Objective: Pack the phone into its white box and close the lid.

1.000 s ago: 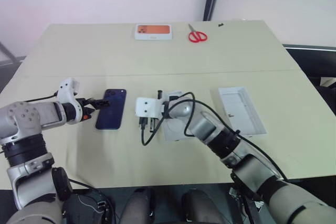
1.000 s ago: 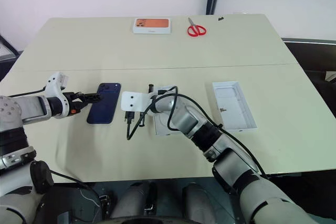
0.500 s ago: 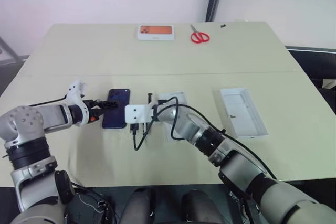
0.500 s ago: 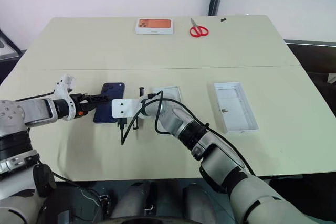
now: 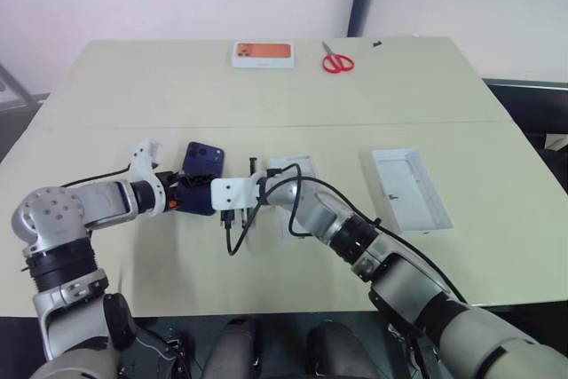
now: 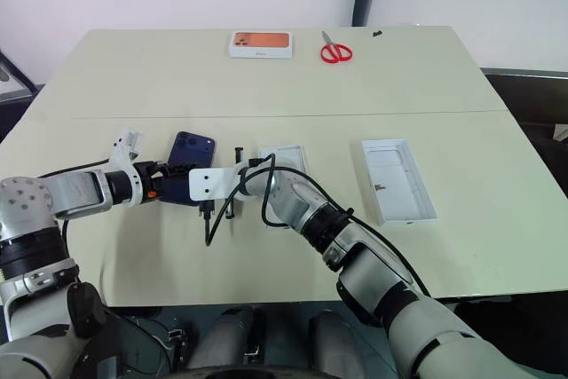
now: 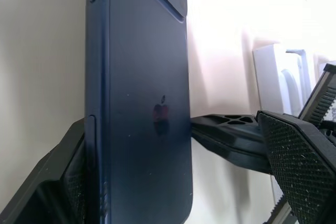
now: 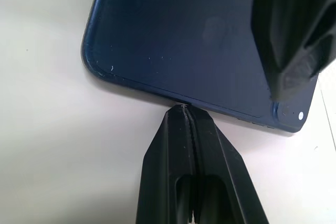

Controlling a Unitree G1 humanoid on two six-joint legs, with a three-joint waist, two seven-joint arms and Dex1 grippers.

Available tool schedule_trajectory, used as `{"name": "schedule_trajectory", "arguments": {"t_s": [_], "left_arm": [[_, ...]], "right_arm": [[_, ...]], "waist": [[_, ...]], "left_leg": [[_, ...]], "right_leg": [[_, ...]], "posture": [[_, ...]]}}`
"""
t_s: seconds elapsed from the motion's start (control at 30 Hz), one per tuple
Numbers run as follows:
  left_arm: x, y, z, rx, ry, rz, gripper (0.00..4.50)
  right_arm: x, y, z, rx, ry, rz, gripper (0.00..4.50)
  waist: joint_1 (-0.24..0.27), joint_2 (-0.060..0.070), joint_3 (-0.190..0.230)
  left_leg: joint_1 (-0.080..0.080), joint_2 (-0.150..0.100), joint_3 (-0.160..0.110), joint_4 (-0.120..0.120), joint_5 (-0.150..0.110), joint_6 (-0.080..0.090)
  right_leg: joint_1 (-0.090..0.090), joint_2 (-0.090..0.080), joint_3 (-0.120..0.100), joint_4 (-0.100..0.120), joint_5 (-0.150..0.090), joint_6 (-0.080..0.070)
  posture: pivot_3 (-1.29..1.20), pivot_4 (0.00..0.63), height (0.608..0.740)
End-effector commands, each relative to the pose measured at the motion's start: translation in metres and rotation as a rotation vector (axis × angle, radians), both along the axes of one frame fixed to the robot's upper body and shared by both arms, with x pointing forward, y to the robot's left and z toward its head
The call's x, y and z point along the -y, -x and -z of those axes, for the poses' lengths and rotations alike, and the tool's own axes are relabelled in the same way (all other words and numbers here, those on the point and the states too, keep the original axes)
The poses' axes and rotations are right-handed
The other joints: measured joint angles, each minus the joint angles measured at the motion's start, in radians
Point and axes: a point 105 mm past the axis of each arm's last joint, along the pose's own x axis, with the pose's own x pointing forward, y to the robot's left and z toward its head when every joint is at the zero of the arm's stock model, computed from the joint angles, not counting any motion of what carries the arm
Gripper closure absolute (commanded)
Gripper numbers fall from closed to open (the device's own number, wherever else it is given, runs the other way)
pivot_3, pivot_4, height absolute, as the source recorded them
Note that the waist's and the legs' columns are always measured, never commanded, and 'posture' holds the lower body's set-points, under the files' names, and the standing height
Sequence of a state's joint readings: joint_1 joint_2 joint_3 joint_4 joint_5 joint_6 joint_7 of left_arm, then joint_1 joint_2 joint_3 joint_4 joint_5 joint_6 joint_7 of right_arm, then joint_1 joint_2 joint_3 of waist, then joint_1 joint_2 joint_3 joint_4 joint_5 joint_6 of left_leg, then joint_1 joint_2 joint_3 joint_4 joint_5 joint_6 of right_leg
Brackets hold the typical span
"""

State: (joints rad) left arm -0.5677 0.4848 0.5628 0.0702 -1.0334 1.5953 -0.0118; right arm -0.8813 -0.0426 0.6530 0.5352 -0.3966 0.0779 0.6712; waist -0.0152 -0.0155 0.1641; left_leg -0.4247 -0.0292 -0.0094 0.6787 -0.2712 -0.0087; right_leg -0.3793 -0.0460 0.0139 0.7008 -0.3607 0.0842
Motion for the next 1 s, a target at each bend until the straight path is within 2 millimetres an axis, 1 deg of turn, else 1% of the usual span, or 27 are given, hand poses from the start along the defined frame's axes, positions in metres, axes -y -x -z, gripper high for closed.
{"name": "schedule_trajectory", "arguments": {"t_s": [0.03,0.1,0.2,0.23,0.3,0.33,0.43,0.47,0.73,0.8,0.87,1.0], "left_arm": [[-0.008,-0.002,0.0,-0.018,0.0,-0.035,0.0],[-0.015,-0.003,-0.003,-0.017,0.026,-0.061,0.0],[-0.014,-0.004,-0.004,-0.017,0.048,-0.058,0.0],[-0.013,-0.004,-0.003,-0.017,0.055,-0.059,0.25],[-0.016,-0.005,-0.003,-0.019,0.074,-0.079,0.81],[-0.017,-0.005,-0.004,-0.018,0.083,-0.088,1.26],[-0.021,-0.007,-0.007,-0.005,0.102,-0.113,2.87],[-0.022,-0.007,-0.008,-0.002,0.104,-0.12,3.28],[-0.028,-0.008,-0.011,0.008,0.156,-0.161,3.28],[-0.027,-0.008,-0.012,0.009,0.174,-0.164,3.82],[-0.027,-0.009,-0.013,0.015,0.191,-0.168,4.47],[-0.023,-0.009,-0.019,0.039,0.228,-0.152,4.47]], "right_arm": [[-0.003,0.003,-0.009,0.023,-0.035,-0.022,4.47],[-0.002,0.003,-0.008,0.022,-0.033,-0.021,4.47],[0.0,0.004,-0.006,0.021,-0.03,-0.022,4.47],[0.0,0.005,-0.006,0.02,-0.03,-0.023,4.49],[0.001,0.006,-0.005,0.02,-0.028,-0.024,4.5],[0.001,0.006,-0.005,0.02,-0.027,-0.024,4.5],[0.002,0.007,-0.005,0.021,-0.025,-0.025,4.5],[0.002,0.007,-0.005,0.022,-0.024,-0.025,4.5],[0.005,0.009,-0.007,0.033,-0.023,-0.031,4.5],[0.007,0.009,-0.011,0.041,-0.025,-0.032,4.5],[0.009,0.009,-0.015,0.052,-0.028,-0.033,4.5],[0.018,0.01,-0.026,0.071,-0.038,-0.031,4.5]], "waist": [[-0.002,0.0,0.0],[-0.004,0.0,0.0],[-0.006,0.0,0.0],[-0.006,0.0,0.0],[-0.006,0.0,0.0],[-0.006,0.0,0.0],[-0.006,0.0,0.0],[-0.006,0.0,0.0],[-0.007,0.0,0.0],[-0.005,-0.001,0.0],[-0.006,-0.001,0.0],[-0.008,-0.001,0.0]], "left_leg": [[0.0,0.0,0.0,0.0,0.0,0.0],[0.0,0.0,0.0,0.0,0.0,0.0],[0.0,0.0,0.0,0.0,0.0,-0.001],[0.0,0.0,0.0,0.0,0.0,-0.001],[0.0,0.0,0.0,0.0,0.0,-0.001],[0.0,0.0,0.0,0.0,0.0,-0.001],[0.0,0.0,0.0,0.0,0.0,-0.001],[0.0,0.0,0.0,0.0,0.0,-0.001],[0.0,0.0,0.0,-0.001,0.0,-0.001],[-0.001,0.0,0.0,-0.001,0.0,-0.001],[0.0,0.0,0.0,-0.001,0.0,-0.001],[-0.001,0.0,0.0,-0.002,0.0,-0.001]], "right_leg": [[0.0,0.0,0.0,0.0,0.0,0.0],[0.0,0.0,0.0,0.0,0.0,0.0],[0.0,0.0,0.0,0.0,0.0,0.0],[0.0,0.0,0.0,0.0,0.0,0.0],[-0.001,0.0,0.0,0.0,0.0,0.0],[-0.001,0.0,0.0,0.0,0.0,0.0],[-0.001,0.0,0.0,0.0,0.0,0.0],[-0.001,0.0,0.0,0.0,0.0,0.0],[-0.001,0.0,0.0,0.0,0.0,0.0],[-0.001,0.0,0.0,0.0,0.0,0.0],[-0.001,0.0,0.0,0.0,0.0,0.0],[-0.002,0.0,0.0,0.0,0.0,0.0]], "posture": [[0.0,0.15,0.74],[0.0,0.15,0.74],[0.0,0.15,0.74],[0.0,0.15,0.74],[0.0,0.15,0.74],[0.0,0.15,0.74],[0.0,0.15,0.74],[0.0,0.15,0.74],[0.0,0.15,0.74],[0.0,0.15,0.74],[0.0,0.15,0.74],[0.0,0.15,0.74]]}}
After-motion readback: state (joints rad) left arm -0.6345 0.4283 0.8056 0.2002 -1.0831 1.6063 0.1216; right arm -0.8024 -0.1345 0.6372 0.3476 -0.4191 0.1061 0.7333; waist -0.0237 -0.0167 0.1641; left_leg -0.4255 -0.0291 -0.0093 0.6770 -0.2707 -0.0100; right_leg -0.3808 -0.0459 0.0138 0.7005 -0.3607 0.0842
